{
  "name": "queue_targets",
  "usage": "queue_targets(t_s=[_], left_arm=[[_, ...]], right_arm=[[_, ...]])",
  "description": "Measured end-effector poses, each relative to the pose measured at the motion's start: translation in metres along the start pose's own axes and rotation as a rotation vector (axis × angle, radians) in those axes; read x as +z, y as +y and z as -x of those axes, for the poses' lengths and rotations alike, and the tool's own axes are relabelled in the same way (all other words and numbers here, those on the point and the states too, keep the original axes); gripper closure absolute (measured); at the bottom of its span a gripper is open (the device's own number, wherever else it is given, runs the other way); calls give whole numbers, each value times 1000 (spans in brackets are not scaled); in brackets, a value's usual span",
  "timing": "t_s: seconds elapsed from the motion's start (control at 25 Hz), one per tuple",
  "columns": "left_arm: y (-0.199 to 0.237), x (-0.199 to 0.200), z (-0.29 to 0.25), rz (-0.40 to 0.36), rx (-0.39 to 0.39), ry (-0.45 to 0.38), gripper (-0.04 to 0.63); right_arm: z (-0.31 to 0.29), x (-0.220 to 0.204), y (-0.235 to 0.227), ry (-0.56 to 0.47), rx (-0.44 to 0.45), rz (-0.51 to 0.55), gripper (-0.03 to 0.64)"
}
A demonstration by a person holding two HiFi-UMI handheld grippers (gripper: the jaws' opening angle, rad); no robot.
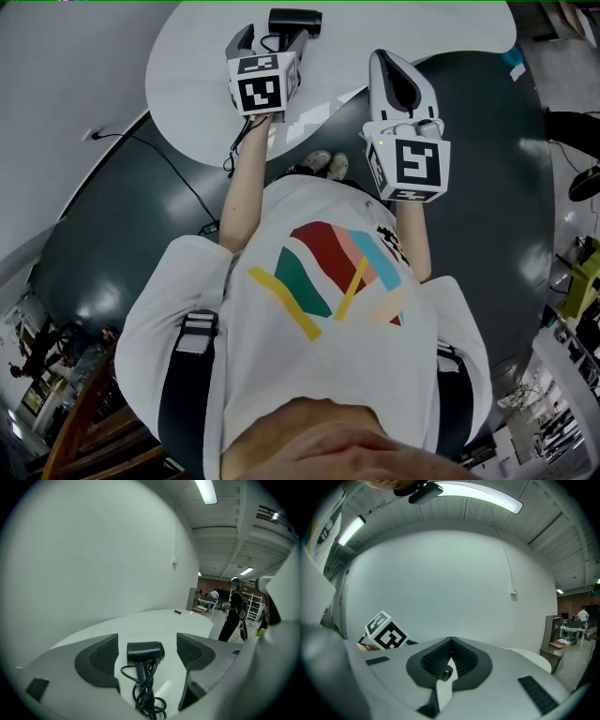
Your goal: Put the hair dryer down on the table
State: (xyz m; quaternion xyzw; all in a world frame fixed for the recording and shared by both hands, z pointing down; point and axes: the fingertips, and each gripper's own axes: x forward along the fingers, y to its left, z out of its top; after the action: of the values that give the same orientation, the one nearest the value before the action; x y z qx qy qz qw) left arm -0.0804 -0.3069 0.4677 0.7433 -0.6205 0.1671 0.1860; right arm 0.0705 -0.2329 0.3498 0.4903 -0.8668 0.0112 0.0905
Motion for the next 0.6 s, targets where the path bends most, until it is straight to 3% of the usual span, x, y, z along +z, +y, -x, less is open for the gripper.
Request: queue_targets(t_s=[0.32,0.48,0.6], left_arm=[[-19,88,51,-71,-32,-243,225],[-33,112,73,-119,-85,-352,229],[-43,121,93,-159,-105,-421,299]], right_arm=[[-10,34,-4,-82,-6,30,607],[-11,44,-6,-115,-19,33,607],[-10,51,-6,-135,-23,36,607]])
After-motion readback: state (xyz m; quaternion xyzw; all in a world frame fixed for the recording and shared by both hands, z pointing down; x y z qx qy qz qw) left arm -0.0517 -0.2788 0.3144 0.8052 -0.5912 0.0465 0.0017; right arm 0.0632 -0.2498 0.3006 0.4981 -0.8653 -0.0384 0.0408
